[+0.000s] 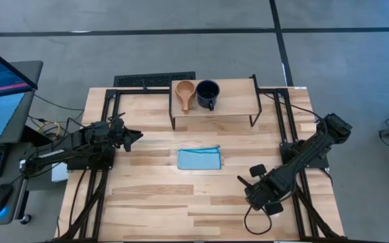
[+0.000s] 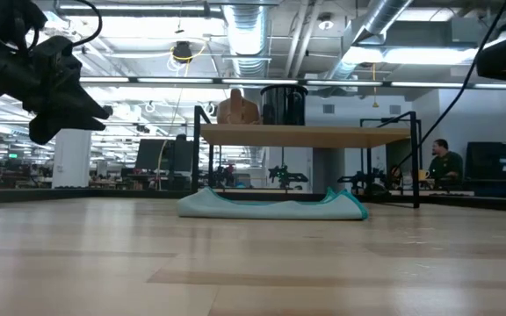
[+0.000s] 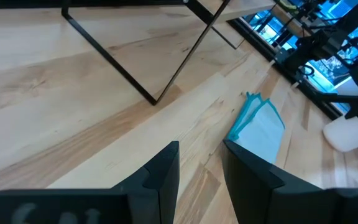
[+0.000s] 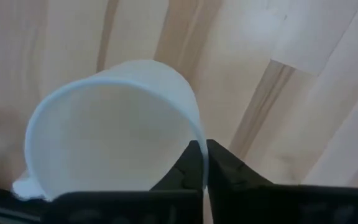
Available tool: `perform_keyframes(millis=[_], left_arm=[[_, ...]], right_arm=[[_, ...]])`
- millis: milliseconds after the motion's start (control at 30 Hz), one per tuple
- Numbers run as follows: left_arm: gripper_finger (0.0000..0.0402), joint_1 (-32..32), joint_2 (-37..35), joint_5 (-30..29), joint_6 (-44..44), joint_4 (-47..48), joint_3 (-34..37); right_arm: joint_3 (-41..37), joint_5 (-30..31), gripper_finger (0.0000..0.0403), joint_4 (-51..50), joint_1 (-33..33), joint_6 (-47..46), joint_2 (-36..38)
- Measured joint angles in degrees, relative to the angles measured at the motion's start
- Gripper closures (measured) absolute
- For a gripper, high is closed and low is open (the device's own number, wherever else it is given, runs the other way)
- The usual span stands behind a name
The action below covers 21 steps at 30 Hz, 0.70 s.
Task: Stack small to large cups/mugs on shelf
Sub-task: Put the white mug on the shelf
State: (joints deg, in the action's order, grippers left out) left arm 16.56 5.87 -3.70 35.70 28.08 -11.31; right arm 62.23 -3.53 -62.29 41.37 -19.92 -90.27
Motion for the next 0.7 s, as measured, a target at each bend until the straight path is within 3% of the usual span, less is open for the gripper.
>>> perform_keyframes(millis=[233,500,700], left_arm=[[0.0292,0.0,0.0,0.0,-0.1,-0.1,0.0],[0.0292,0.0,0.0,0.4,1.1,-0.1,0.0],[0.0292,0.0,0.0,0.3,0.8,-0.1,0.0]], right_arm=[[0.0,-1.4,0.0393,-0.4,-2.8,-7.5,0.0],[0.6,-2.2,0.0394,-2.9,-9.9,-7.5,1.2],[5.4,-2.4,0.0394,-8.2,-17.6,-5.7,4.6]])
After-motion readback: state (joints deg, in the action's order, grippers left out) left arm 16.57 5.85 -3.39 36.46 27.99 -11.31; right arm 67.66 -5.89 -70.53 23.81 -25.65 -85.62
